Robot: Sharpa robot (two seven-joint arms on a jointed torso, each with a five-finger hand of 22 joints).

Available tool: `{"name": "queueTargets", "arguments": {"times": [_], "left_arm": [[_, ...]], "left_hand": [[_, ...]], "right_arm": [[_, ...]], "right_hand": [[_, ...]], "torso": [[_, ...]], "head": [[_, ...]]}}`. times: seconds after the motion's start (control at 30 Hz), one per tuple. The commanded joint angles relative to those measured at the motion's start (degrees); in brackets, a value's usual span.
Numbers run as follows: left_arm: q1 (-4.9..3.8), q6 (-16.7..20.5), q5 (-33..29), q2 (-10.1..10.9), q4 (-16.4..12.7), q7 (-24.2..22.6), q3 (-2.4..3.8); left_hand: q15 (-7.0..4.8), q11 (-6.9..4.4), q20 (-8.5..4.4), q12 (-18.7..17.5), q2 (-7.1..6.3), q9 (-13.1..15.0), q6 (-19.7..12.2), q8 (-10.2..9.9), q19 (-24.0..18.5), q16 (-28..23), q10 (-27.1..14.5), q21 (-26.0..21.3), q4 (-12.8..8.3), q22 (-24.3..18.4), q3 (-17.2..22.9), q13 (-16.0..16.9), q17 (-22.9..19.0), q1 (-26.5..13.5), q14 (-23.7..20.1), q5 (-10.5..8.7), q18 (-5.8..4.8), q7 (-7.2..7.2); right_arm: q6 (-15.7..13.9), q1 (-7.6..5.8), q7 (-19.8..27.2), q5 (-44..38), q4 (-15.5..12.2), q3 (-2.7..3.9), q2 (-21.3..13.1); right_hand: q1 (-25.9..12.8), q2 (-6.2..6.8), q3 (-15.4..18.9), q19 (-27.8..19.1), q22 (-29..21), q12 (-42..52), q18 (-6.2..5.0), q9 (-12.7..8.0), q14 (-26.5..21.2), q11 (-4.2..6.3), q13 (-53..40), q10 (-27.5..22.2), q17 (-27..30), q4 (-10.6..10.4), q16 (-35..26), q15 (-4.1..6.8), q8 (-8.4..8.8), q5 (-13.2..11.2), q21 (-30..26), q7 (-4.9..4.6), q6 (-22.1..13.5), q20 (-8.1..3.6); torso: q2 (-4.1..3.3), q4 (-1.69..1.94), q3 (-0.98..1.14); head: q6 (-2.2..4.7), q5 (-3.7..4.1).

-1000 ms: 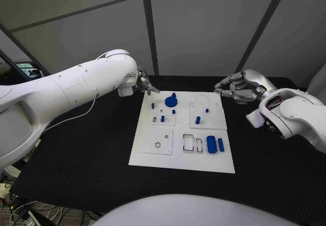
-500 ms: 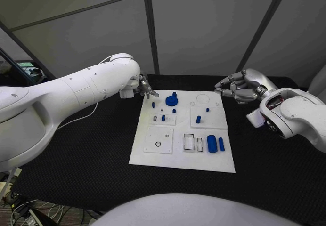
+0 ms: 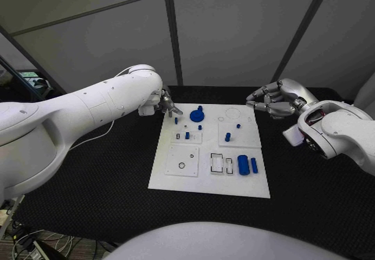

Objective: Assemble the parts on the task board

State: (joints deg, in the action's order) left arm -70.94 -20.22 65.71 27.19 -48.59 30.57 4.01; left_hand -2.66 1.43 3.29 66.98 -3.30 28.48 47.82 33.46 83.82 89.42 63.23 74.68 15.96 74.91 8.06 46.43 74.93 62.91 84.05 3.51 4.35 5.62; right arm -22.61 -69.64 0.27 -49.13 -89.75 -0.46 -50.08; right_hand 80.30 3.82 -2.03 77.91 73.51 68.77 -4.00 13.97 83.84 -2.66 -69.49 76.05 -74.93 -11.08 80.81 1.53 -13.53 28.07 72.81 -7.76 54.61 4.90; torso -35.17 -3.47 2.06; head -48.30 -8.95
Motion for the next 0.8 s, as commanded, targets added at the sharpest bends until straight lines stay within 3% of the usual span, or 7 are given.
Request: {"name": "queueTargets", "arguments": {"times": [0.03,0.8], "left_arm": [[0.05,-2.1,0.5,-0.2,0.2,-0.3,0.01],[0.94,-1.1,0.3,-0.8,0.5,-0.7,0.01]], "left_hand": [[0.43,0.02,0.39,-0.2,0.21,-0.1,0.4,-0.3,0.8,0.0,-0.4,0.0,0.1,4.4,-0.4,-0.1,14.3,0.5,5.6,-0.02,-0.85,-0.04],[0.28,-0.22,0.3,0.0,1.95,-0.7,1.6,-0.2,0.9,0.2,-0.2,0.3,-0.6,4.8,-0.8,0.0,14.5,3.1,5.7,0.02,-0.92,-0.32]], "right_arm": [[0.3,-0.07,0.2,0.1,0.0,0.02,0.1],[0.5,-0.06,0.2,0.1,0.1,0.02,0.4]], "right_hand": [[-0.1,-0.52,-0.2,0.2,0.1,0.2,-0.71,0.0,2.0,-0.17,-0.1,-0.2,-4.0,-0.1,0.0,-0.43,-0.02,0.2,-0.2,0.05,-0.4,0.19],[-0.2,-0.54,-0.2,0.3,0.1,0.4,-0.69,0.1,2.0,-0.16,-0.2,0.0,-4.1,-0.2,0.1,-0.42,-0.08,0.1,-0.2,0.06,-0.4,0.19]], "torso": [[0.03,0.05,0.01],[-0.03,-0.02,0.01]], "head": [[-0.03,-0.03],[0.27,0.0]]}}
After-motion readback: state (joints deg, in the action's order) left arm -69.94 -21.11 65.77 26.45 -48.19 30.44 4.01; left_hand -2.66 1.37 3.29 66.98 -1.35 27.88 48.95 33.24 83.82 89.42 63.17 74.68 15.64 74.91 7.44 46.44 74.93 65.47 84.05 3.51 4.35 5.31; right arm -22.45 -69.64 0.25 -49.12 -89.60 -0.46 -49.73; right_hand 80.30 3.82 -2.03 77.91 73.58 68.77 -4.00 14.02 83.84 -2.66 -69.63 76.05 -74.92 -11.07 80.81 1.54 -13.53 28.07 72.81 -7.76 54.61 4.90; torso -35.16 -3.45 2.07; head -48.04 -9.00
